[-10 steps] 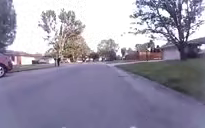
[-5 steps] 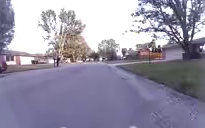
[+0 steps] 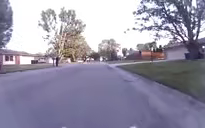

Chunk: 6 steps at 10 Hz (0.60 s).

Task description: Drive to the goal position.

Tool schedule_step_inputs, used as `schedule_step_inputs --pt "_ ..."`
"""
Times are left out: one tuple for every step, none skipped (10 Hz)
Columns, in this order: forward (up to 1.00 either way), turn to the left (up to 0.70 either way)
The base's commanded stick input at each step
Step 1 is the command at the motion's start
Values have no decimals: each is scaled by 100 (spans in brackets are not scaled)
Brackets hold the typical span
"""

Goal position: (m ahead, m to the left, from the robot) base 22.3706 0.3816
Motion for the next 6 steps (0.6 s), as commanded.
schedule_step_inputs --pt "100 0" --pt "100 0" --pt "100 0" --pt "100 0" --pt "100 0" --pt "100 0"
